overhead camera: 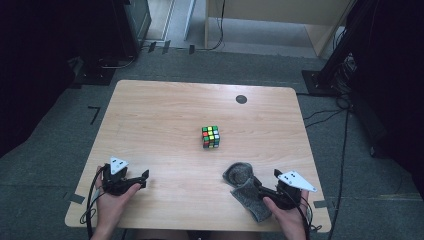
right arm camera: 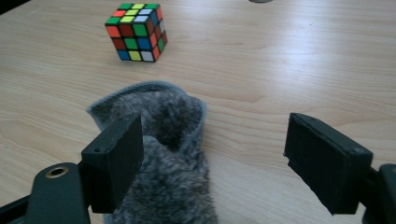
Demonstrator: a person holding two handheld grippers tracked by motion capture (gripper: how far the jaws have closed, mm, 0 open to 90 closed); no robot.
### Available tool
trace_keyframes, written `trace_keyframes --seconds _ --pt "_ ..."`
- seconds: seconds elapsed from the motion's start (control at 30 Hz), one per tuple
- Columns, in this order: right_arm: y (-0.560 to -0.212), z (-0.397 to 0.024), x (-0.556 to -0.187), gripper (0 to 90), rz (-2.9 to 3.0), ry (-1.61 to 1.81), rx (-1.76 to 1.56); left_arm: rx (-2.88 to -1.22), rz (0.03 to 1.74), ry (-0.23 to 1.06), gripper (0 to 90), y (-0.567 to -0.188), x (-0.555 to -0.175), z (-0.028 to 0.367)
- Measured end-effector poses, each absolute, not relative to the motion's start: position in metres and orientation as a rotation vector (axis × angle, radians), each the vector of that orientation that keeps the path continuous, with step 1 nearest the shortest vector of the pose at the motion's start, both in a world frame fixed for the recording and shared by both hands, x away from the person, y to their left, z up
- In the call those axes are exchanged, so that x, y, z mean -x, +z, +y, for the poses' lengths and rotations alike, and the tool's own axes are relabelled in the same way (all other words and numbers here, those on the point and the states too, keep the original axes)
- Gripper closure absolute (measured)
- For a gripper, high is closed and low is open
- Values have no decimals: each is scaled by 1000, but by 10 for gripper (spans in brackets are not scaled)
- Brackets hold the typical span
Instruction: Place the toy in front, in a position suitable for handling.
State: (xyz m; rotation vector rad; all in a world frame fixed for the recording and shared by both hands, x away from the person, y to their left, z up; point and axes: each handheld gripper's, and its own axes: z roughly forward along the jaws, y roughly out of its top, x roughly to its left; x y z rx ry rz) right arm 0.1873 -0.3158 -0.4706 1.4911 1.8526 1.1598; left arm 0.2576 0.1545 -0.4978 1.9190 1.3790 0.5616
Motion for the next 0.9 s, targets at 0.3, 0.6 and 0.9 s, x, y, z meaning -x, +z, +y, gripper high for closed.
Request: trace_keyframes --seconds 0.3,0.6,0.9 --pt "-477 -293 -185 221 1937 1148 -1455 -1920 1312 528 68 -488 -265 123" --pt "-489 -278 -187 296 1976 1119 -1442 -1936 1243 479 68 -484 -277 80" --pt "-506 -278 -193 376 1985 1085 -1478 -1959 1203 419 67 -492 -293 25"
